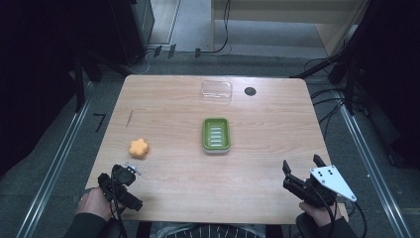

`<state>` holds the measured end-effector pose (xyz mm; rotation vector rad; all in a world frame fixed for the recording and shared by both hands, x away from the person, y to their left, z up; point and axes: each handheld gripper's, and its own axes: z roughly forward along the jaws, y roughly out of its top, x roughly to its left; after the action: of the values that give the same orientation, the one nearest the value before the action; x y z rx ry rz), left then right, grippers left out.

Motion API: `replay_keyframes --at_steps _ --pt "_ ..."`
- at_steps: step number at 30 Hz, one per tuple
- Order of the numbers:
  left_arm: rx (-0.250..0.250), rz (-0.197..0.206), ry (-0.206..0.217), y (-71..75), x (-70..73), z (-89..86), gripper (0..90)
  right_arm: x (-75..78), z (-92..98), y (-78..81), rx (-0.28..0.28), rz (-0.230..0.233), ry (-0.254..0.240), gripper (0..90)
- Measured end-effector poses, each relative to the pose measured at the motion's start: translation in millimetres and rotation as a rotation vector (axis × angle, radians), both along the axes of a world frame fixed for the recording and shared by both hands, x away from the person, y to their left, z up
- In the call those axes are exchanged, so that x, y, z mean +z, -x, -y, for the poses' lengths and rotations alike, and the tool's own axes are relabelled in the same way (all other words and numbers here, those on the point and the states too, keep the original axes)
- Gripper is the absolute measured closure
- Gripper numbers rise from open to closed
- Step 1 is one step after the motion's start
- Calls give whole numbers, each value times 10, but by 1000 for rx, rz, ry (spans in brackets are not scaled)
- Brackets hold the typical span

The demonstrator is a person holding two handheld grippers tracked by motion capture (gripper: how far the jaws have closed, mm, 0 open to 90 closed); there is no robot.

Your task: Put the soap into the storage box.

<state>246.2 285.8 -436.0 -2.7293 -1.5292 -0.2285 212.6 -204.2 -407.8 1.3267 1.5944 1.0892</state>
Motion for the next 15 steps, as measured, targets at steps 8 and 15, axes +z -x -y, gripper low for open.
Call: replay_keyframes --at_steps 8,15 --pt "-5 6 -9 -32 10 27 0 -10 40 7 -5 -2 -9 137" --pt "-22 7 0 -42 6 35 0 -4 42 18 -12 3 -15 137"
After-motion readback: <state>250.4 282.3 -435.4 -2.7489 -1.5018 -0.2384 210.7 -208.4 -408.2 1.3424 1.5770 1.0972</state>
